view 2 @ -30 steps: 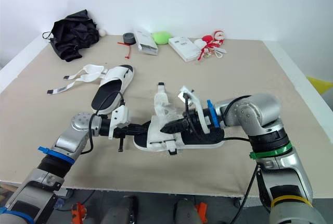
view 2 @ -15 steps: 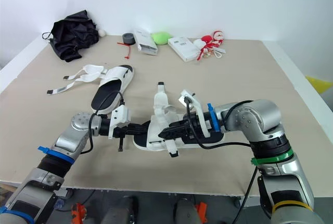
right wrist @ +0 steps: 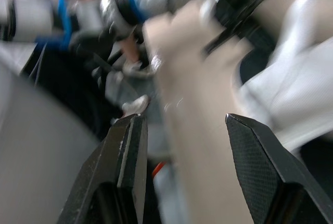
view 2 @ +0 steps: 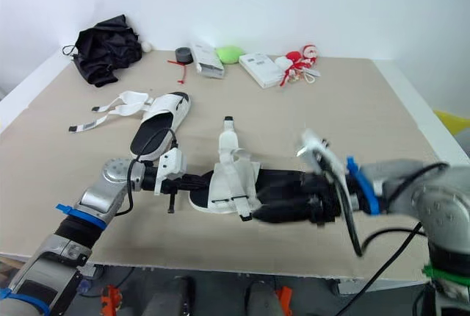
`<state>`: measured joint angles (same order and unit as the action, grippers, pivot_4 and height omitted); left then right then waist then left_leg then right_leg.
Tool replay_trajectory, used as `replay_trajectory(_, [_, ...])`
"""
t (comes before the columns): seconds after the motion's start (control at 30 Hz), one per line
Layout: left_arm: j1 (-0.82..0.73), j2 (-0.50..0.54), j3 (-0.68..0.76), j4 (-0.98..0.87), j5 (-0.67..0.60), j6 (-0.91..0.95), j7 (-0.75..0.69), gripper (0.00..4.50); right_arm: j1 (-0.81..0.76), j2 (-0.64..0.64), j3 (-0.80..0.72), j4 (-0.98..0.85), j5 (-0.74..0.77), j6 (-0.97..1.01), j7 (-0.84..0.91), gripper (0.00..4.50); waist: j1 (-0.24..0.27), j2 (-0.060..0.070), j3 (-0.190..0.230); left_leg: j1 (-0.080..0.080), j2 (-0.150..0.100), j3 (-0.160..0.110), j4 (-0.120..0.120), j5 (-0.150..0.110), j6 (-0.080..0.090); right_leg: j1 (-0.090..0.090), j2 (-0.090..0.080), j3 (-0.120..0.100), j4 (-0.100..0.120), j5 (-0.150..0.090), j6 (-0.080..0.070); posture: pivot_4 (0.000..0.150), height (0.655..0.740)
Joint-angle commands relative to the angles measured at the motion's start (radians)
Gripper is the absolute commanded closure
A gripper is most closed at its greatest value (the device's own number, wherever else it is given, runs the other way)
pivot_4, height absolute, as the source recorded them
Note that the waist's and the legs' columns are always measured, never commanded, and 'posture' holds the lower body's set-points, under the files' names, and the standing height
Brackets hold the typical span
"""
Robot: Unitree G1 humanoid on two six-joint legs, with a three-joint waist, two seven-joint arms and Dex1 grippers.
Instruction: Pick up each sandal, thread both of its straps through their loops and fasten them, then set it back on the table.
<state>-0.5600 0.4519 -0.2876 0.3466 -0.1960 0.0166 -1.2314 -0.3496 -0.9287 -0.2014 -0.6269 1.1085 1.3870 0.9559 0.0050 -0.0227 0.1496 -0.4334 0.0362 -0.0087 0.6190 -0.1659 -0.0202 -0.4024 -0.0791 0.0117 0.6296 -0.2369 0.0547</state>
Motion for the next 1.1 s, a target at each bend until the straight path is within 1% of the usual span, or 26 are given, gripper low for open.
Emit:
replay_trajectory(0.03, [0.032, 0.016, -0.058, 0.104, 0.098, 0.031, 0.014, 4.50, 0.079, -0.013, 0.042, -0.079, -0.071, -0.077, -0.070, 1.89, 0.000, -0.001, 0.000, 0.000, 0.000, 0.000, 0.000, 0.000, 0.000, 0.000, 0.000, 0.000, 0.000, 0.000, 0.000, 0.150, 0.7380])
replay_trajectory(0.1, [0.025, 0.011, -0.062, 0.112, 0.098, 0.028, 0.012, 4.50, 0.103, 0.025, 0.091, -0.051, -0.135, -0.111, -0.138, 1.89, 0.000, -0.001, 0.000, 0.002, 0.000, 0.000, 0.000, -0.002, -0.003, 0.000, -0.001, 0.000, 0.000, 0.000, 0.000, 0.150, 0.7380])
replay_trajectory(0.17, [0.020, 0.009, -0.063, 0.119, 0.098, 0.024, 0.010, 4.50, 0.102, 0.045, 0.112, -0.027, -0.159, -0.132, -0.168, 1.89, 0.000, -0.001, 0.001, 0.003, 0.000, 0.002, 0.000, -0.002, -0.004, 0.000, -0.003, 0.000, -0.001, 0.000, 0.000, 0.150, 0.7380])
replay_trajectory(0.37, [0.011, 0.009, -0.064, 0.132, 0.098, 0.017, 0.007, 4.50, 0.080, 0.030, 0.135, 0.025, -0.194, -0.175, -0.158, 1.89, 0.000, -0.001, 0.001, 0.003, -0.001, 0.004, 0.000, -0.002, -0.004, 0.000, -0.005, -0.001, -0.001, 0.000, -0.001, 0.150, 0.7380])
replay_trajectory(0.5, [0.020, 0.012, -0.063, 0.125, 0.096, 0.016, 0.009, 4.50, 0.080, 0.015, 0.203, 0.040, -0.264, -0.220, -0.151, 1.89, 0.001, -0.001, 0.001, 0.003, -0.001, 0.004, 0.000, -0.002, -0.003, 0.000, -0.005, -0.001, -0.001, 0.000, -0.001, 0.150, 0.7380])
replay_trajectory(0.57, [0.023, 0.012, -0.062, 0.120, 0.096, 0.018, 0.009, 4.50, 0.079, 0.016, 0.216, 0.045, -0.273, -0.231, -0.146, 1.89, 0.001, -0.001, 0.001, 0.003, -0.001, 0.003, 0.000, -0.001, -0.002, 0.000, -0.005, -0.002, -0.001, 0.000, -0.001, 0.150, 0.7380])
replay_trajectory(0.87, [0.026, 0.012, -0.062, 0.119, 0.096, 0.018, 0.012, 4.50, 0.019, 0.068, 0.284, 0.083, -0.297, -0.229, -0.160, 1.89, 0.001, -0.001, 0.001, 0.003, -0.001, 0.003, 0.000, -0.002, -0.003, 0.000, -0.005, -0.002, -0.001, 0.000, 0.000, 0.150, 0.7380])
replay_trajectory(0.97, [0.025, 0.012, -0.061, 0.121, 0.096, 0.016, 0.014, 4.50, 0.015, 0.081, 0.292, 0.078, -0.290, -0.224, -0.155, 2.69, 0.001, -0.001, 0.001, 0.003, -0.001, 0.003, 0.000, -0.002, -0.003, 0.000, -0.005, -0.002, -0.001, 0.000, 0.000, 0.150, 0.7380])
replay_trajectory(1.0, [0.025, 0.012, -0.060, 0.121, 0.096, 0.016, 0.014, 4.50, 0.019, 0.079, 0.294, 0.073, -0.290, -0.226, -0.149, 3.25, 0.001, -0.001, 0.001, 0.003, -0.001, 0.003, 0.000, -0.001, -0.002, 0.000, -0.005, -0.002, -0.001, 0.000, 0.000, 0.150, 0.7380])
replay_trajectory(1.03, [0.025, 0.012, -0.060, 0.123, 0.097, 0.015, 0.015, 4.50, 0.021, 0.078, 0.296, 0.072, -0.292, -0.228, -0.145, 3.62, 0.001, -0.001, 0.001, 0.003, -0.001, 0.003, 0.000, -0.001, -0.002, 0.000, -0.005, -0.002, -0.001, 0.000, -0.001, 0.150, 0.7380])
replay_trajectory(1.07, [0.025, 0.012, -0.060, 0.123, 0.096, 0.015, 0.015, 4.50, 0.022, 0.078, 0.295, 0.073, -0.291, -0.228, -0.144, 4.18, 0.001, -0.001, 0.001, 0.003, -0.001, 0.003, 0.000, -0.001, -0.002, 0.000, -0.005, -0.002, -0.001, 0.000, -0.001, 0.150, 0.7380])
replay_trajectory(1.1, [0.025, 0.012, -0.060, 0.123, 0.096, 0.016, 0.015, 4.50, 0.022, 0.078, 0.294, 0.074, -0.290, -0.227, -0.144, 4.47, 0.001, -0.001, 0.001, 0.003, -0.001, 0.003, 0.000, -0.001, -0.002, 0.000, -0.005, -0.002, -0.001, 0.000, -0.001, 0.150, 0.7380])
